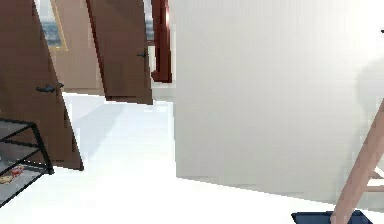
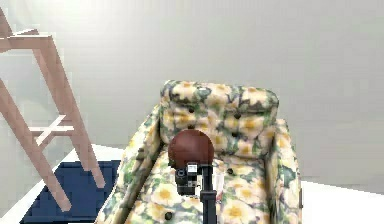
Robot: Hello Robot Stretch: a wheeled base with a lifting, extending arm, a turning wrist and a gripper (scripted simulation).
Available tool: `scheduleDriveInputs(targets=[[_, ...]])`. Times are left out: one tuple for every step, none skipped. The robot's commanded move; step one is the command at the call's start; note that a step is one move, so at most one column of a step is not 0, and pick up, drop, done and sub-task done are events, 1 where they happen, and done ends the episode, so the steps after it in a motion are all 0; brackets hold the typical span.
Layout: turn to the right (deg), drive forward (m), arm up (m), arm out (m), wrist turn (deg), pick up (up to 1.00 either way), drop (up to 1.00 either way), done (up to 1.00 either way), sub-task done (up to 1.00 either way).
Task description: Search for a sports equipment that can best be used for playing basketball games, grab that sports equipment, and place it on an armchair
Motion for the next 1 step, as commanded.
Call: scheduleDriveInputs(targets=[[0.0,0.00,-0.32,0.00,0.0,0.00,0.00,0.00,0.00]])
